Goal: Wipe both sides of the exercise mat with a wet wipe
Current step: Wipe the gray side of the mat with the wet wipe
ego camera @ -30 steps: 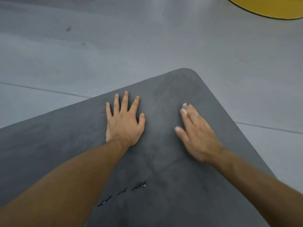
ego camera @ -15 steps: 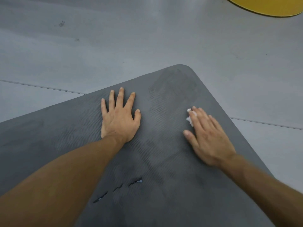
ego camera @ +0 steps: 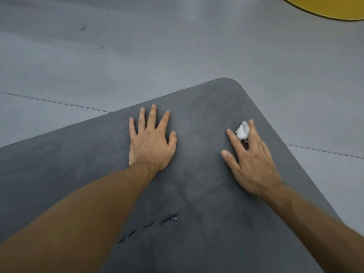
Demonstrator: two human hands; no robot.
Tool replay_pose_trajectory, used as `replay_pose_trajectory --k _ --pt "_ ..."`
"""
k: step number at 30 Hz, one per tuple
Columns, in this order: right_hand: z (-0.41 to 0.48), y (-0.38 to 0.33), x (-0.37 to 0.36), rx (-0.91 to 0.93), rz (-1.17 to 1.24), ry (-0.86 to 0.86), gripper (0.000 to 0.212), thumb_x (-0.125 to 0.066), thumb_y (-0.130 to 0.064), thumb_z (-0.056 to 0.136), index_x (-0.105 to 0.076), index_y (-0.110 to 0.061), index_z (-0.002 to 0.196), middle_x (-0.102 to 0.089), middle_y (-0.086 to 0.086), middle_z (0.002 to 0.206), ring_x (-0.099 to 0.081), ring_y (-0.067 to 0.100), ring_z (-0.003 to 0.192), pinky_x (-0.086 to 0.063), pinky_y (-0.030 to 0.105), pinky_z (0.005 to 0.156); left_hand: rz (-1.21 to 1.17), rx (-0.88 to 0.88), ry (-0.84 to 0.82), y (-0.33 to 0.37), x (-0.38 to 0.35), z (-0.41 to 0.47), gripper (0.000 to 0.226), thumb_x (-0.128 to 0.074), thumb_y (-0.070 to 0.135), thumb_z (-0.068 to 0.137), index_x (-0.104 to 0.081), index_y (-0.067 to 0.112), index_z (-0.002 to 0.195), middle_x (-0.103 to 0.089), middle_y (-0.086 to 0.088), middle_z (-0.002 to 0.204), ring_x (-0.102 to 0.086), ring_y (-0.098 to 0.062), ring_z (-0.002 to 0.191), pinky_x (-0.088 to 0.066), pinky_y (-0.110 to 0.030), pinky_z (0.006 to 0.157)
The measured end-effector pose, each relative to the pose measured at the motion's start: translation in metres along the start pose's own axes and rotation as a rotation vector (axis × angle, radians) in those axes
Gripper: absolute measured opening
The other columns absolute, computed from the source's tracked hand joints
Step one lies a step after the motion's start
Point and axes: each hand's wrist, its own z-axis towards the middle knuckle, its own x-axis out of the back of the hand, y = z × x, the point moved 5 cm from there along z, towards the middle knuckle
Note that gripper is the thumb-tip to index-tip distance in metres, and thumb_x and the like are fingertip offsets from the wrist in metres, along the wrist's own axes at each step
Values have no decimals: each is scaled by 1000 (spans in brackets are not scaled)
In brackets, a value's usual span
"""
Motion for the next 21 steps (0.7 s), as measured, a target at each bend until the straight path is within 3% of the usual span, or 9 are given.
replay_pose_trajectory --k 6,8,14,16,18,21 --pt "15 10 7 -39 -62 -25 86 -3 -74 98 -7 -23 167 0 7 174 5 19 160 2 35 128 -13 -4 7 -1 0 0 68 -19 57 101 -12 34 165 -2 -3 174 7 -29 159 3 -57 127" --pt "1 -12 3 54 -63 -54 88 -5 -75 98 -7 -19 167 2 7 174 6 19 160 2 34 129 -10 0 7 -1 1 0 68 -19 57 101 -12 34 165 -2 -3 174 7 -29 159 3 -57 127" --pt "-96 -80 -20 490 -98 -163 89 -26 -77 101 -22 -16 165 -7 4 174 -1 29 161 -10 49 127 -13 3 5 0 1 0 67 -22 56 102 -13 34 165 -1 -2 174 7 -29 159 4 -57 127" --pt "-103 -75 -19 540 -111 -166 88 -27 -77 101 -20 -17 166 -8 3 174 -3 26 161 -13 50 126 -10 -2 5 0 1 1 68 -20 57 101 -13 34 165 -2 -2 174 7 -29 159 3 -57 127" --pt "-82 -54 -14 456 -114 -148 86 -23 -76 102 -11 -21 167 -8 0 174 -2 19 161 -14 48 126 -10 1 1 0 1 1 68 -19 57 100 -12 34 165 -2 -2 174 7 -29 159 3 -57 127" --pt "-26 -6 0 177 -132 -84 84 -6 -77 99 0 -28 167 -1 -2 174 6 13 160 -4 42 129 -10 0 -7 0 1 0 67 -21 56 102 -11 35 165 0 -2 174 8 -29 159 4 -57 127"
